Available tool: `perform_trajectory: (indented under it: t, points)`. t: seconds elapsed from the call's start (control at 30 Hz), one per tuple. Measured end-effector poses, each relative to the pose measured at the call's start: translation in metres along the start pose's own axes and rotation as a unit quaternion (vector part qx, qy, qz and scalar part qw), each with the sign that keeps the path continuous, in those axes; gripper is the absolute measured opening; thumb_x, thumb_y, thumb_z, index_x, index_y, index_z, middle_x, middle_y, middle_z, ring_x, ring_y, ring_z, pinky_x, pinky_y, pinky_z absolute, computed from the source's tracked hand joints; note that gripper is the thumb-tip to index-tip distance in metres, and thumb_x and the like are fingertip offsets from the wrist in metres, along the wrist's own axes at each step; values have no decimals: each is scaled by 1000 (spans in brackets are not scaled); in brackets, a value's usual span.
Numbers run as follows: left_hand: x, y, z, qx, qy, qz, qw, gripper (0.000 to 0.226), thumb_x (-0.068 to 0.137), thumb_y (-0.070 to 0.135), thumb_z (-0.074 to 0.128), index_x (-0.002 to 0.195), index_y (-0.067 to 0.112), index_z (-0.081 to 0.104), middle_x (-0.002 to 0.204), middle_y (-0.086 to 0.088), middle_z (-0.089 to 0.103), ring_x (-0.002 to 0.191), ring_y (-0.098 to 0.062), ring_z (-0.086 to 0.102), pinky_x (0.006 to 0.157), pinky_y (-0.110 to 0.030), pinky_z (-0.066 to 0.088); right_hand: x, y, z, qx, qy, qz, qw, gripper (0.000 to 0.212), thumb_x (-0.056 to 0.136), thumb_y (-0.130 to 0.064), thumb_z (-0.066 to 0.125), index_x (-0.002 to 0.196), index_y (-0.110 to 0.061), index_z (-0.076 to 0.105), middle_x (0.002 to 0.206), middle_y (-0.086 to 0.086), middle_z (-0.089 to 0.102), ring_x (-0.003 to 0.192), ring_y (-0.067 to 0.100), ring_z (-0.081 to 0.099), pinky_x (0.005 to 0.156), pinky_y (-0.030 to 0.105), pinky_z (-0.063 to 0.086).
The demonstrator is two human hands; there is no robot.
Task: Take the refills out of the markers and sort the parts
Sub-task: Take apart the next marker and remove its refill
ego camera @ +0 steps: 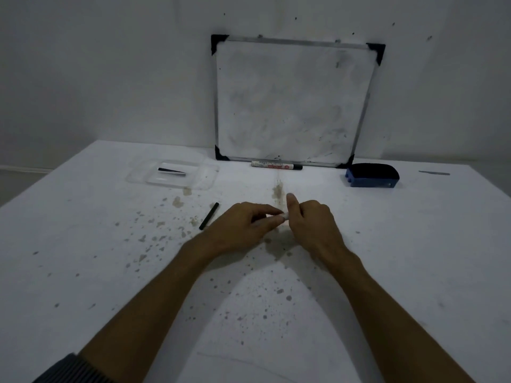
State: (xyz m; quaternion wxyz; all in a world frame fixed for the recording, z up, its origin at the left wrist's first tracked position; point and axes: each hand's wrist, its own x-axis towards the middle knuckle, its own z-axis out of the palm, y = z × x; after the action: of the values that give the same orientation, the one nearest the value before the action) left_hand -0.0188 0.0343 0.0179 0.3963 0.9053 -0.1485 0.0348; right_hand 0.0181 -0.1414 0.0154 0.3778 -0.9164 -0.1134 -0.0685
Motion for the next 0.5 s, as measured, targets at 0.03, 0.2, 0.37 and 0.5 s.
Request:
perform_trajectory:
  t: [0.03, 0.2, 0.37, 0.5]
  points:
    - [0, -1, 4, 38, 2, 21, 999, 37, 103, 46, 55, 131, 27, 66, 75, 25, 64, 66, 15, 62, 69, -11, 45, 0, 3, 0, -4, -14, 19, 1000, 60, 108, -44, 35, 65, -13, 63, 57, 3, 59, 53, 14, 55, 58, 24, 44]
    - [-4, -14, -2, 45, 18, -5, 999, 25, 104, 50, 51, 114, 30, 63, 76, 14, 69, 63, 5, 64, 57, -14, 45, 4, 10, -5, 49, 27, 44, 997, 61, 109, -41, 31, 64, -10, 59, 59, 4, 56, 56, 17, 54, 58, 27, 43]
    - [-3, -19, -12, -41, 85, -44, 995, 25, 104, 52, 50, 109, 32, 65, 68, 14, 65, 55, 5, 56, 57, -15, 41, 12, 29, -23, 93, 53, 88, 990, 56, 108, -49, 27, 84, -12, 60, 78, 0, 60, 76, 17, 57, 66, 29, 47]
    - [3, -7, -1, -79, 80, -51, 992, 24, 109, 38, 46, 123, 26, 62, 86, 9, 66, 64, -4, 58, 62, -24, 50, 9, 26, -3, 39, 5, -4, 999, 31, 102, -46, 51, 108, -18, 62, 99, -4, 64, 83, 6, 58, 68, 15, 42]
